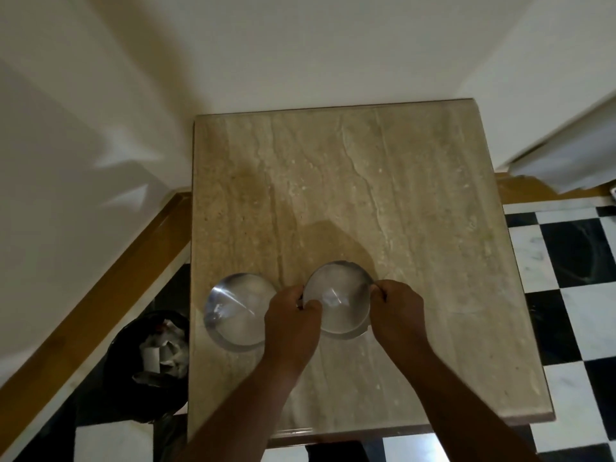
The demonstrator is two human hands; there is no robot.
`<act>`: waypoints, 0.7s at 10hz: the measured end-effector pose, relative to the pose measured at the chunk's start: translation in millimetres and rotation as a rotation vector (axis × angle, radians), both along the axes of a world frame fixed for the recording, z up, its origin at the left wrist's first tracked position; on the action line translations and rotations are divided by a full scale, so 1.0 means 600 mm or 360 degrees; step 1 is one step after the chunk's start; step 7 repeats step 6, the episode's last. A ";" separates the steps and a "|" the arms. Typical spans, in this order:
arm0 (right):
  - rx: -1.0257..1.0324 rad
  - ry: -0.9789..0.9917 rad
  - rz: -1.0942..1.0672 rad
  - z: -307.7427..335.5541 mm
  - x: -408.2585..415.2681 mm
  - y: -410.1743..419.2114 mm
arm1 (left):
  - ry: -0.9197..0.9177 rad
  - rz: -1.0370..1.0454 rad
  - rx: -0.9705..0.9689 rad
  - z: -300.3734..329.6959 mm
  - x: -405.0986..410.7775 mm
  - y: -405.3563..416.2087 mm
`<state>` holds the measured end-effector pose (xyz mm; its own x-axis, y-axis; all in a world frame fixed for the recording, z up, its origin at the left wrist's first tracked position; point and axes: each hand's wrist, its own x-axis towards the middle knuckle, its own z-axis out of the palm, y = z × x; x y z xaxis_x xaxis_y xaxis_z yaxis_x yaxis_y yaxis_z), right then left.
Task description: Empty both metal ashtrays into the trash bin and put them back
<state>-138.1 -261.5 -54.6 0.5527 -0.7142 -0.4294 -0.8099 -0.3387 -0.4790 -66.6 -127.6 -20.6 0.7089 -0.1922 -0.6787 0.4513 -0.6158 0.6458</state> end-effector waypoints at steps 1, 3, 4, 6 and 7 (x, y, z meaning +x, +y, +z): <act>0.0020 0.0008 0.0004 -0.002 -0.002 -0.001 | -0.0029 -0.0006 0.0020 -0.001 -0.008 -0.002; 0.0021 0.0049 0.0004 0.000 -0.003 0.004 | -0.0078 -0.0052 0.0057 -0.008 -0.013 -0.002; 0.0050 0.0082 0.0021 0.018 -0.004 0.008 | -0.0154 -0.0130 0.0120 0.005 -0.009 0.002; 0.0103 0.0213 0.0072 0.114 -0.048 0.052 | -0.0207 -0.0274 0.0214 0.096 -0.017 0.085; 0.0103 0.0213 0.0072 0.114 -0.048 0.052 | -0.0207 -0.0274 0.0214 0.096 -0.017 0.085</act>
